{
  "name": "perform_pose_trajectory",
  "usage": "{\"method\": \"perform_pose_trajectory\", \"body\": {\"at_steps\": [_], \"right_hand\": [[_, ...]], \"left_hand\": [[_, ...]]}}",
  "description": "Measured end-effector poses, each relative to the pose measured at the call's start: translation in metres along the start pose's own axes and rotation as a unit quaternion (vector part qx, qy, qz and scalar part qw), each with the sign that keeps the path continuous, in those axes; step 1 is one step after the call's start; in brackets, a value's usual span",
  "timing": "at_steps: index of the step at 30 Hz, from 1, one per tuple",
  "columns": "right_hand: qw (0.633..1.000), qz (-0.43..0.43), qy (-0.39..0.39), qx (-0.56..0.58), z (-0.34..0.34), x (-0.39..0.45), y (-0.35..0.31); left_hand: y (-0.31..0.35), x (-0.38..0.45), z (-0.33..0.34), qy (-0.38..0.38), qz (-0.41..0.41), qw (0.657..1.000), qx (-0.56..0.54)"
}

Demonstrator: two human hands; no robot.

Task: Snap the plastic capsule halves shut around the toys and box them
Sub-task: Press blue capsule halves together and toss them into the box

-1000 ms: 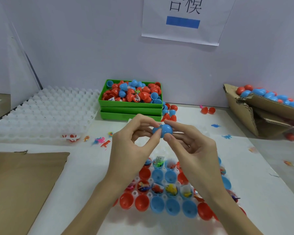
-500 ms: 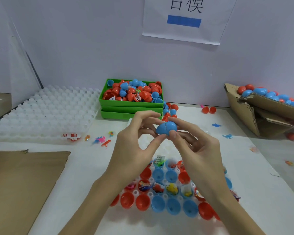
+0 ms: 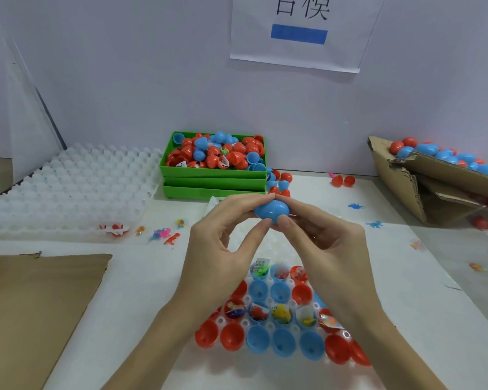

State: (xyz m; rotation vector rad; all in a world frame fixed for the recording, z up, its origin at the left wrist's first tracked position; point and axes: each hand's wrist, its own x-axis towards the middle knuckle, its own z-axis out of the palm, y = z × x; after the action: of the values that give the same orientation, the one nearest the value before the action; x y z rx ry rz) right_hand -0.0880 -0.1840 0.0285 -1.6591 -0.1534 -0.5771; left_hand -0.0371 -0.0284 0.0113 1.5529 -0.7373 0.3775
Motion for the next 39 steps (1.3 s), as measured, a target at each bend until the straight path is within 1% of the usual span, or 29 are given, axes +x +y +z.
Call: {"method": "perform_pose_trajectory", "body": {"at_steps": [4,9,11,12,13,15,17,19,22,25,27,29,31,34,39], "right_hand": [[1.0,0.021,0.01,0.021,0.001,0.0,-0.001],[0.997,0.047,-0.02,0.052,0.008,-0.005,0.001],[0.994,0.072,-0.031,0.073,0.01,-0.005,0.002],[0.989,0.093,-0.043,0.11,0.01,-0.004,0.002],[0.977,0.12,-0.061,0.167,0.01,-0.003,0.002],[0.929,0.183,-0.114,0.299,0.007,0.0,0.0],[0.884,0.217,-0.167,0.378,0.005,0.002,-0.001],[0.864,0.223,-0.19,0.409,0.004,0.004,0.002],[0.839,0.242,-0.194,0.448,0.006,0.003,0.006],[0.803,0.262,-0.223,0.487,0.012,0.0,0.007],[0.782,0.272,-0.227,0.512,0.016,-0.003,0.008],[0.767,0.279,-0.223,0.533,0.017,-0.005,0.009],[0.762,0.278,-0.218,0.544,0.019,-0.007,0.009],[0.765,0.274,-0.208,0.544,0.02,-0.008,0.009],[0.793,0.264,-0.204,0.509,0.018,-0.009,0.008]], "left_hand": [[0.003,-0.002,0.003,-0.007,0.02,0.999,0.037],[0.002,-0.007,0.009,0.059,0.038,0.991,0.117],[0.002,-0.007,0.007,0.061,0.035,0.989,0.126],[0.002,-0.005,0.006,0.05,0.029,0.991,0.12],[0.003,-0.003,0.004,0.033,0.025,0.993,0.108],[0.005,0.001,0.001,-0.006,0.022,0.998,0.067],[0.009,0.002,-0.002,-0.037,0.018,0.999,0.025],[0.009,0.003,-0.003,-0.047,0.02,0.999,0.009],[0.011,0.001,-0.003,-0.051,0.028,0.998,-0.004],[0.017,-0.002,0.002,-0.034,-0.006,0.999,-0.036],[0.018,-0.004,0.004,-0.02,-0.001,1.0,-0.021],[0.017,-0.004,0.005,-0.009,0.026,0.999,0.027],[0.017,-0.004,0.005,0.001,0.046,0.997,0.064],[0.016,-0.005,0.005,0.006,0.068,0.993,0.092],[0.015,-0.005,0.006,0.006,0.083,0.991,0.104]]}}
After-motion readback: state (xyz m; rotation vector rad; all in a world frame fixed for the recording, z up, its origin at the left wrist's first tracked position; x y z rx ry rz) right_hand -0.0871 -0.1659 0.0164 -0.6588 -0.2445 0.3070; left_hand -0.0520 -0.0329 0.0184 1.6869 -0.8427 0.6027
